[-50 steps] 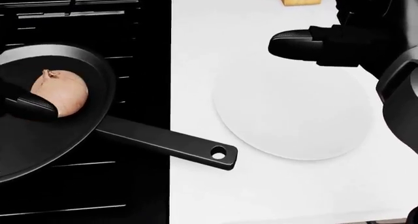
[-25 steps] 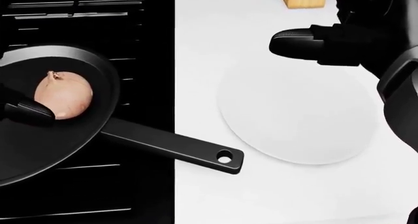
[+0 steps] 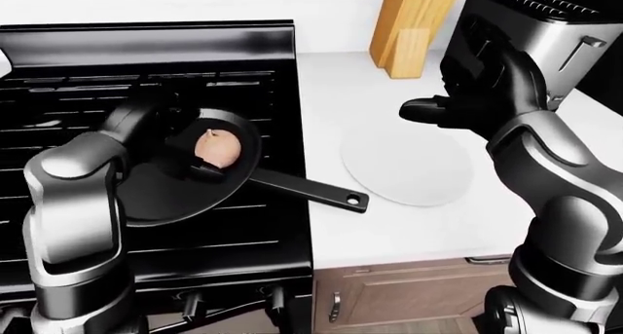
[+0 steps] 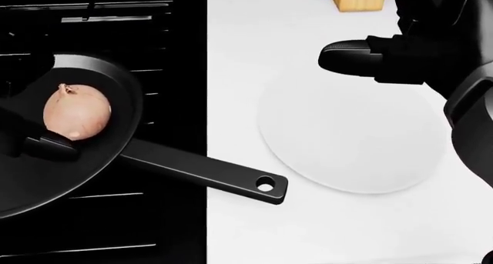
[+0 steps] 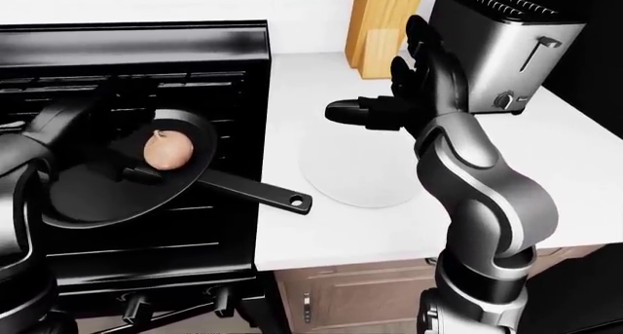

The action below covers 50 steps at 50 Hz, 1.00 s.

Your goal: Pick the onion from the pan and place it on the plate.

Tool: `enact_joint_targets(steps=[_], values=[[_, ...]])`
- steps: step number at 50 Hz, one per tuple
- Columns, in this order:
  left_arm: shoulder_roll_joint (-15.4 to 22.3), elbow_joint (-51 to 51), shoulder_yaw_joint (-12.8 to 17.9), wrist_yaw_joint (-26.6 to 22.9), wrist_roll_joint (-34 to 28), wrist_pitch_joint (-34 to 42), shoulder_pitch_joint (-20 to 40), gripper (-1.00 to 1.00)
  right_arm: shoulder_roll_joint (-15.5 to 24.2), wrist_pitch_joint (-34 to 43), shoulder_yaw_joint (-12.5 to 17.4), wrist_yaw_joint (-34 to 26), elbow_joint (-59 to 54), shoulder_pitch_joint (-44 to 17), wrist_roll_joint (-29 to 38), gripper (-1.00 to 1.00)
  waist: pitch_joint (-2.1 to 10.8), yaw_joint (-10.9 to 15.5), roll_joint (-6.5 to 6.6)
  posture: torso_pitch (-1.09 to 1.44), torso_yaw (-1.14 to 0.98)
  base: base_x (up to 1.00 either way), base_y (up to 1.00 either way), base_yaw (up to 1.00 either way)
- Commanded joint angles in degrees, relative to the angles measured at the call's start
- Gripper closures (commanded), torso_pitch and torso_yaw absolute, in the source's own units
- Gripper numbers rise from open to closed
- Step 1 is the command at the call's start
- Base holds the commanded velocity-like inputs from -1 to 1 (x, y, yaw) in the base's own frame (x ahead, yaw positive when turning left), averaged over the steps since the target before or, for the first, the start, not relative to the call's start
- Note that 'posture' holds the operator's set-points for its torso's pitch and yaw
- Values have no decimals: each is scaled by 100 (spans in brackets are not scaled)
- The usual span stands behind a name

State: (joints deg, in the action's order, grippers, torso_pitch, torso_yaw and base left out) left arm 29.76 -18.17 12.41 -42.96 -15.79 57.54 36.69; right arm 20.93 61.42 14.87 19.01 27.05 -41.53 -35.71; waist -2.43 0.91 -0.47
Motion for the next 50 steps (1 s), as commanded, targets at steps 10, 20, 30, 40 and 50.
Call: enact_joint_targets(steps=[10,20,30,40,50], values=[[-8,-31,18,-228,-231,-244,152,-80,61,-193,47,3,153,-138,-3,-100,148,1,2,0,0,0,0,0],[-49,164,3,-279,-350,-390,218,-80,72,-189,42,11,137,-168,-21,-100,154,5,-4,0,0,0,0,0],[-149,522,-33,-211,-368,-616,331,-81,45,-216,37,-4,134,-131,-3,-100,164,8,-13,0,0,0,0,0],[-161,709,-112,-260,-370,-632,466,-84,32,-171,52,25,177,-134,-28,-100,174,6,-15,0,0,0,0,0],[-192,949,-123,-257,-428,-857,472,-86,24,-206,52,8,166,-109,-13,-100,179,2,-19,0,0,0,0,0]])
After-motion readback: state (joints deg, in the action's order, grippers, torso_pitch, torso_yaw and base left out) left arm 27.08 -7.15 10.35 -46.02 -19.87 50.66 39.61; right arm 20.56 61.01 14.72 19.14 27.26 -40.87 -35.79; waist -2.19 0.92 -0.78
